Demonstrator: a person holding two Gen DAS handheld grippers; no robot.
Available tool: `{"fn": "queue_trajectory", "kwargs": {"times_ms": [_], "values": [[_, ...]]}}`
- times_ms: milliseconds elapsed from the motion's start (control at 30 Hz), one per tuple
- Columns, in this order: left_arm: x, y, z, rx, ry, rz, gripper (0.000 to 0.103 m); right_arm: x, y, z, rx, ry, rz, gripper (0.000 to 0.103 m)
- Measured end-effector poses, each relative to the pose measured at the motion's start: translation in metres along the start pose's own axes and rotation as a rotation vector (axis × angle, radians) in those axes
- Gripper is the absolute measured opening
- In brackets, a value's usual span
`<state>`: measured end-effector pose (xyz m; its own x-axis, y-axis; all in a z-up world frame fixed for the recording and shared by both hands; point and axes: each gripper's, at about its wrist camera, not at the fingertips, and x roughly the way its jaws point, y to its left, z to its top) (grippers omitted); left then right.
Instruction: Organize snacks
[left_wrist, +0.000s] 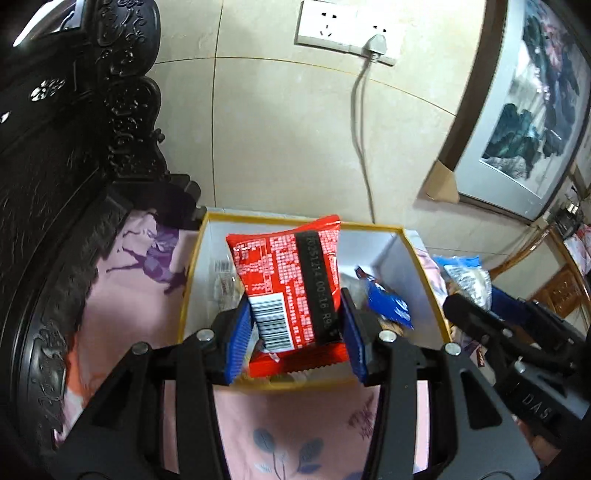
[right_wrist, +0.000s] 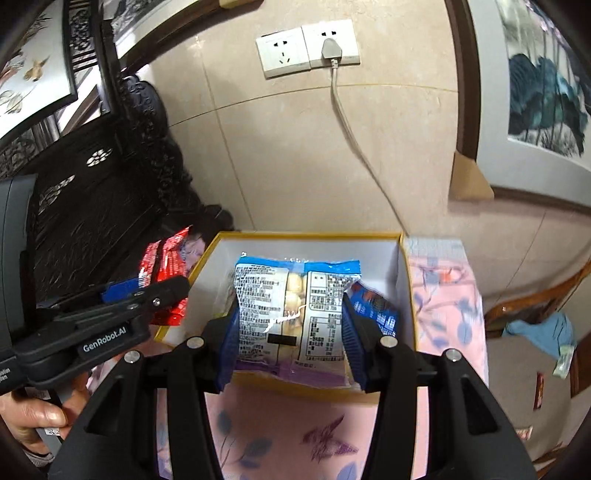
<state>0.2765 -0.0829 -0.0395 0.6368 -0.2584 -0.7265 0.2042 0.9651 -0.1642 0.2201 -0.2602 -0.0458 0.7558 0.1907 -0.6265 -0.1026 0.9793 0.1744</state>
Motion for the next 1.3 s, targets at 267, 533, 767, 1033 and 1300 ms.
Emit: {"fn": "queue_trajectory", "kwargs": {"times_ms": [267,533,767,1033,1300], "values": [[0.048,0.006,0.004,-0.017,0.066,0.048,0.045,0.05,-0.009,0.008,-0.001,0.077,-0.021,0.05],[0.054,0.006,0.001,0.005,0.062,0.199,0.101,0.057,-0.018,0.003,0.084,0.092,-0.025,0.088],[0.043,0.003,0.002,0.037,0.058,0.195,0.101,0.038,-0.024,-0.003,0.153,0.078,-0.048,0.097],[0.026,0.004,-0.004,0.013,0.047,0.188,0.101,0.023,-0.023,-0.013,0.143,0.108,-0.051,0.102],[0.008,0.011,-0.006,-0.004,0.023,0.201,0.101,0.016,-0.016,-0.02,0.078,0.147,-0.096,0.102]]}}
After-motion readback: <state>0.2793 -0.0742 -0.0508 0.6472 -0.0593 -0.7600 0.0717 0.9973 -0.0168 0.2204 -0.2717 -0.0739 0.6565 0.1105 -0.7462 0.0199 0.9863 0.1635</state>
